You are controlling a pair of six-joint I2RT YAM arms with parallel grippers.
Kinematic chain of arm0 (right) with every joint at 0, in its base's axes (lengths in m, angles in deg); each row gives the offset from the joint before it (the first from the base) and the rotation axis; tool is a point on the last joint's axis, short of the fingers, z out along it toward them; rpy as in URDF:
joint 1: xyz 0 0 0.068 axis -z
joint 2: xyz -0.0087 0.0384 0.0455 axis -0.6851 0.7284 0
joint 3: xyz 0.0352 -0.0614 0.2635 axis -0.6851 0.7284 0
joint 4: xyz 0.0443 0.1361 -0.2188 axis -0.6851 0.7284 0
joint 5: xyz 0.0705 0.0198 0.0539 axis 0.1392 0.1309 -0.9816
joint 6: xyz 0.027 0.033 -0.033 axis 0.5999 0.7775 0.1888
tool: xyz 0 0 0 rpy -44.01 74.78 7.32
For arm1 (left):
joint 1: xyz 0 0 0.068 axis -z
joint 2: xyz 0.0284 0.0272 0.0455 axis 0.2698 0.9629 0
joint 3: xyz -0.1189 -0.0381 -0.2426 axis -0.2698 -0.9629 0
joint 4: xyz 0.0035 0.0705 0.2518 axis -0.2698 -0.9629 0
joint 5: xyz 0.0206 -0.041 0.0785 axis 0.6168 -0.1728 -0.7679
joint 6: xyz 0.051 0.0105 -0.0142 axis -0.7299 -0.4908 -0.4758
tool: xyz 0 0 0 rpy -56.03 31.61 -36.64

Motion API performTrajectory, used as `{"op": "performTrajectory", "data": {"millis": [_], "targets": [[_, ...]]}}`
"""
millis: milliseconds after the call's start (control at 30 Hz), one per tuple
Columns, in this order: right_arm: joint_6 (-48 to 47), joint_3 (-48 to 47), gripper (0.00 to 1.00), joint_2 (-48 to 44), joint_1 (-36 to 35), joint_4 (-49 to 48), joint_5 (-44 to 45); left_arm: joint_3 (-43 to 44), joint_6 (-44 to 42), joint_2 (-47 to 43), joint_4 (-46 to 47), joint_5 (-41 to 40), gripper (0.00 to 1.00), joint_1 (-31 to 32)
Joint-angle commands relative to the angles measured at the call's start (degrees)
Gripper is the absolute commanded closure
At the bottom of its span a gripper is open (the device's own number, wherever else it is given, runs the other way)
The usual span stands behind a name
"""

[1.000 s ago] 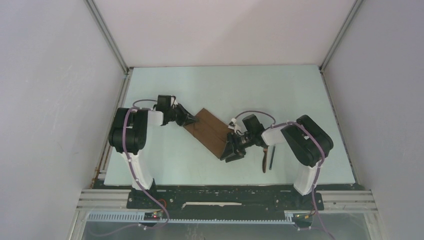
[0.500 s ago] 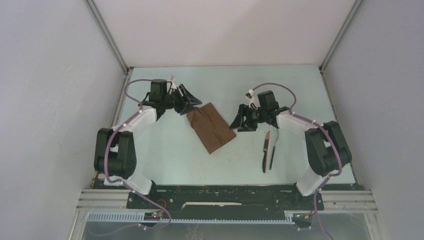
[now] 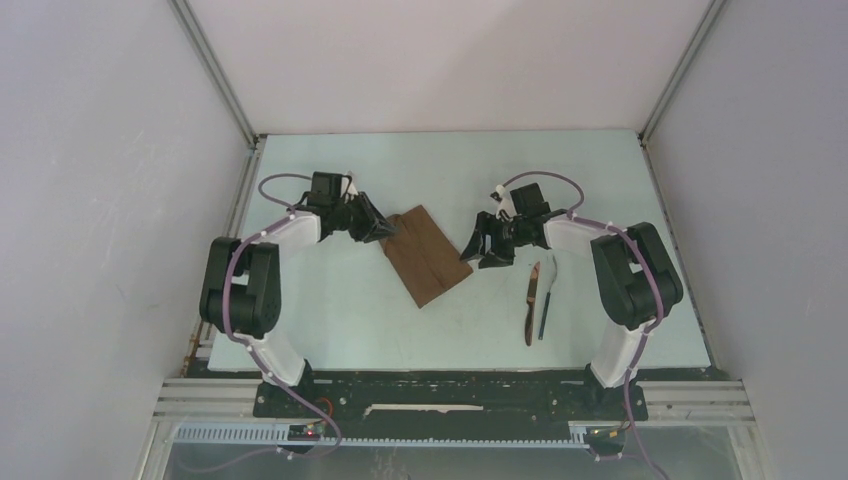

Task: Fold the napkin into a case and place the utensils inside
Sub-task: Smooth out the 2/3-rectangle-folded napkin at the center of the board.

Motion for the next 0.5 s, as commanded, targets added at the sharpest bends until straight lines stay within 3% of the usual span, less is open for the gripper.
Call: {"op": "performTrajectory", "data": {"millis": [0, 200, 467], "targets": [[-1.05, -1.86, 0.26, -4.03, -1.02, -1.02, 3.74, 2.92, 1.28, 3.78, 5.10, -0.69, 0.77, -1.72], [0.05, -7.72, 0.25, -4.36, -5.82, -1.44, 4.99, 6.24, 3.07, 10.23, 7.63, -0.57, 0.90, -2.50], [9.45, -17.10, 0.27, 10.47, -15.31, -15.37, -8.54, 8.69, 5.54, 18.04, 10.98, 1.76, 0.96, -2.44]]}}
